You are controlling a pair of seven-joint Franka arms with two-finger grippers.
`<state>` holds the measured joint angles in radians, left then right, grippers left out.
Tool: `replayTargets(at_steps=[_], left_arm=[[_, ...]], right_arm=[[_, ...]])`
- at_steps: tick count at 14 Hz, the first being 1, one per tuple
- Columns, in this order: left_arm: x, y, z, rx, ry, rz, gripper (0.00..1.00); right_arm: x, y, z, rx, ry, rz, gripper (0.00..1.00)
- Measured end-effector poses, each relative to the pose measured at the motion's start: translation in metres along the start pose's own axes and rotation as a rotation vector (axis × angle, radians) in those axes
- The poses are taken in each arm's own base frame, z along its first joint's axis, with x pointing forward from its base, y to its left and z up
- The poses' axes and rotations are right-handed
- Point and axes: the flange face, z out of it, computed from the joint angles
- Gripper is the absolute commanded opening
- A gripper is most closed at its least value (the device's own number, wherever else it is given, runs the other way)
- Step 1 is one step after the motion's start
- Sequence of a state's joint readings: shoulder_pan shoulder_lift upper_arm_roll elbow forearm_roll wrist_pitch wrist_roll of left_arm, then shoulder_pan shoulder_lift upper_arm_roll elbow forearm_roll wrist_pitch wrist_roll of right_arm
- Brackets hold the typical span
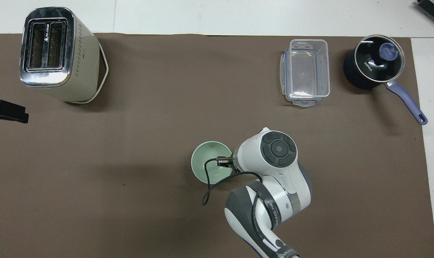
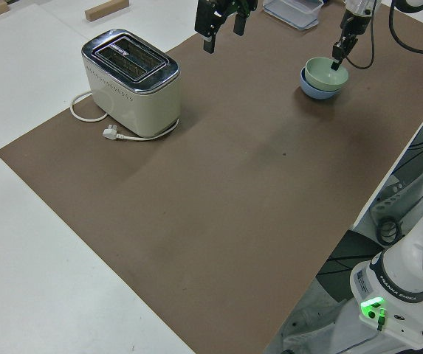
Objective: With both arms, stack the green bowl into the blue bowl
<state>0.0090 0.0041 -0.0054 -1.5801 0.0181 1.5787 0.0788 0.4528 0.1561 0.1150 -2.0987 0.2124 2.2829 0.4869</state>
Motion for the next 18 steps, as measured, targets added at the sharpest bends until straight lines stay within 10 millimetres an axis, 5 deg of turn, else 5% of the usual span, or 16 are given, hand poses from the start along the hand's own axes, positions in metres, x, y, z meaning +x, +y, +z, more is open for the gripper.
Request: replayTargets(at_steps=[2, 4, 8, 11, 15, 18], left_arm=[[0.0, 0.0, 0.0, 0.0, 0.0, 0.0, 1.0], [0.0, 0.0, 0.0, 0.0, 0.0, 0.0, 1.0], [0.0, 0.0, 0.0, 0.0, 0.0, 0.0, 1.0], [0.0, 0.0, 0.0, 0.0, 0.0, 0.0, 1.0], [0.0, 0.0, 0.0, 0.0, 0.0, 0.0, 1.0], [0.0, 0.0, 0.0, 0.0, 0.0, 0.0, 1.0]], right_arm=[[0.001, -0.001, -0.002, 0.003, 0.004, -0.001, 0.3], [0.003, -0.003, -0.008, 0.01, 0.014, -0.001, 0.71], [0.021, 0.011, -0.057, 0.048, 0.083, 0.035, 0.96], [0.042, 0.072, -0.114, 0.056, 0.133, 0.113, 1.0], [0.067, 0.182, -0.183, 0.005, 0.198, 0.17, 1.0], [0.072, 0.224, -0.251, -0.06, 0.193, 0.206, 1.0]])
